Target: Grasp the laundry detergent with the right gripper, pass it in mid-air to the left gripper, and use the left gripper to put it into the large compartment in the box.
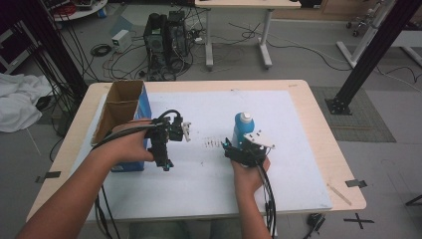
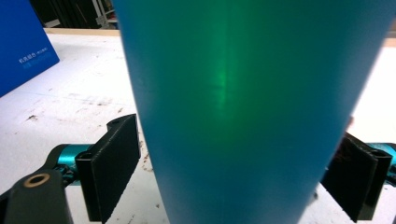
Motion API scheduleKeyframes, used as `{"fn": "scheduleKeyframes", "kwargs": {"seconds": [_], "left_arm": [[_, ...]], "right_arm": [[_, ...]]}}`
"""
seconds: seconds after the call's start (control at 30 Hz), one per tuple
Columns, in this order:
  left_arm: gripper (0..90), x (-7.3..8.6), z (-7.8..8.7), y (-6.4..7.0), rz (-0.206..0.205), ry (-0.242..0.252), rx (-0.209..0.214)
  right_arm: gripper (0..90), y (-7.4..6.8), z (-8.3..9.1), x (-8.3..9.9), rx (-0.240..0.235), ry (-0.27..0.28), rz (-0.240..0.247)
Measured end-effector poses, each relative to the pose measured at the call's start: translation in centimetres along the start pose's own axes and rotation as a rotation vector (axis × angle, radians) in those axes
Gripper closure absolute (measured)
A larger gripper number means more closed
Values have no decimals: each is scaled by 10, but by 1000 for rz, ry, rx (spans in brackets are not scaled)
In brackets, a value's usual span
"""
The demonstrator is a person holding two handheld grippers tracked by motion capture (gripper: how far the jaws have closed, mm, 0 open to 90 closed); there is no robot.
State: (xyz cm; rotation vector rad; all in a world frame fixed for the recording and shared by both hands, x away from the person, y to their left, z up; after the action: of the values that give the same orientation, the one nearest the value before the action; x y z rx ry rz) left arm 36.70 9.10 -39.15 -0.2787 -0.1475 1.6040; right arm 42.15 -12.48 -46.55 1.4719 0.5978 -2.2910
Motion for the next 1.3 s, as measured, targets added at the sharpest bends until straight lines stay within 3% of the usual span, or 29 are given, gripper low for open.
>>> {"fn": "scheduleKeyframes", "kwargs": {"seconds": [0.17,0.23,0.3,0.37,0.53,0.57,0.6,0.63,1.3], "left_arm": [[62,0,0,0,1,10,5],[62,1,0,0,1,11,1],[62,2,0,0,4,10,1],[62,3,-1,0,4,7,3],[62,3,-2,0,7,12,4],[62,3,-2,-1,5,9,1],[62,4,-2,-1,-4,8,2],[62,3,-2,0,11,13,3],[62,2,-2,0,10,11,-6]], "right_arm": [[120,4,-3,0,10,1,17],[124,3,-5,1,11,-3,-14],[140,6,-5,0,24,2,17],[146,4,-5,1,20,1,-8],[155,5,-6,0,35,12,17],[159,4,-6,1,33,6,-4],[161,6,-7,-1,38,19,24],[186,3,-7,-1,37,21,2],[324,5,1,-7,78,65,20]]}}
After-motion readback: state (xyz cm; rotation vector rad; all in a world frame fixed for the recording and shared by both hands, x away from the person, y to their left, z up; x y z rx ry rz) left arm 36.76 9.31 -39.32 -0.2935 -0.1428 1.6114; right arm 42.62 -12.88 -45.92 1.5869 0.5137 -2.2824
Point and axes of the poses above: each handheld gripper's, and its own axes: z roughly backward along the jaws, x roughly out of its underside, y roughly to its right, the point moved 9 cm from there along -z, roughly forward along the jaws, and after that the axes turned 13 degrees about -x, right-handed, at the moved point
